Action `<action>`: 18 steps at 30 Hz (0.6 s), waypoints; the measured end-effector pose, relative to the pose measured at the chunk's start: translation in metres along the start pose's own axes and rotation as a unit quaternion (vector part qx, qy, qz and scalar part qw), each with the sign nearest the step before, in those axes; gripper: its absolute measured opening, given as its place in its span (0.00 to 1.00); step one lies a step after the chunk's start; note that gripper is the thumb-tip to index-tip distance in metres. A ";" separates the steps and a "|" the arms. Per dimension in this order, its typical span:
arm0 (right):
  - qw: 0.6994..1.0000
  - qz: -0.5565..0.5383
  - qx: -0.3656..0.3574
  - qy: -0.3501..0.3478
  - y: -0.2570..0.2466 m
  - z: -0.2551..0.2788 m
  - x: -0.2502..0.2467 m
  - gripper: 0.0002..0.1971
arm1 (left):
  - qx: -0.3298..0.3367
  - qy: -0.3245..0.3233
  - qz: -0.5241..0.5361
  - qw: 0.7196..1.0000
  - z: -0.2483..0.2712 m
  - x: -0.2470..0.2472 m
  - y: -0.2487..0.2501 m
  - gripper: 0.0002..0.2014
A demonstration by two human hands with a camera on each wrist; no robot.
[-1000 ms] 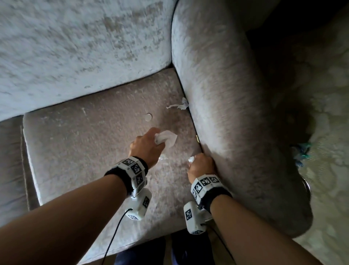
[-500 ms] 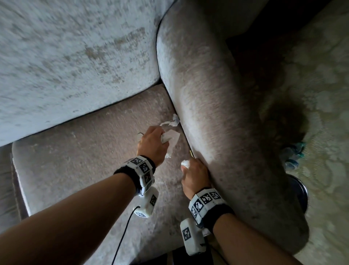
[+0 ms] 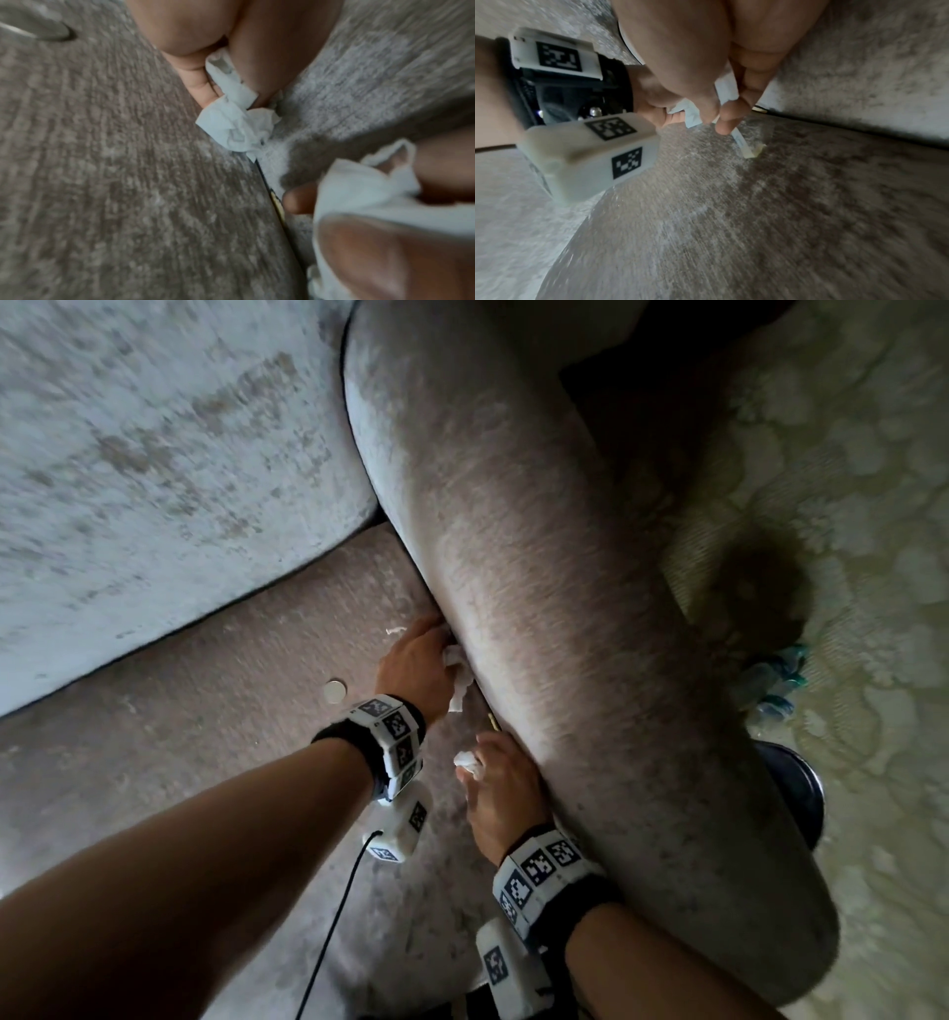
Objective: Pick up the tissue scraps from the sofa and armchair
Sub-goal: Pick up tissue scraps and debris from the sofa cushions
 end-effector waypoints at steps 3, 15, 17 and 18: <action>1.000 -0.004 0.001 -0.004 -0.003 -0.001 -0.003 0.12 | 0.007 0.001 -0.025 1.000 0.002 0.001 0.001 0.14; 0.999 -0.028 0.021 0.007 -0.012 -0.001 -0.011 0.08 | -0.006 -0.021 -0.004 1.000 0.047 0.005 -0.013 0.03; 1.000 -0.019 0.022 0.004 -0.012 -0.001 -0.010 0.10 | 0.000 -0.014 0.016 1.000 0.052 0.004 -0.015 0.05; 1.000 -0.014 0.021 0.001 -0.011 -0.001 -0.009 0.10 | 0.000 -0.011 0.027 1.000 0.055 0.004 -0.015 0.06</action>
Point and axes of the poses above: each hand's wrist, its own z-axis away from the middle knuckle, its own x-axis out of the palm, y = z × x, the point moved 3 cm from there along -z, towards the middle knuckle, and after that the axes turned 12 degrees about -y, right-handed, at the moved point
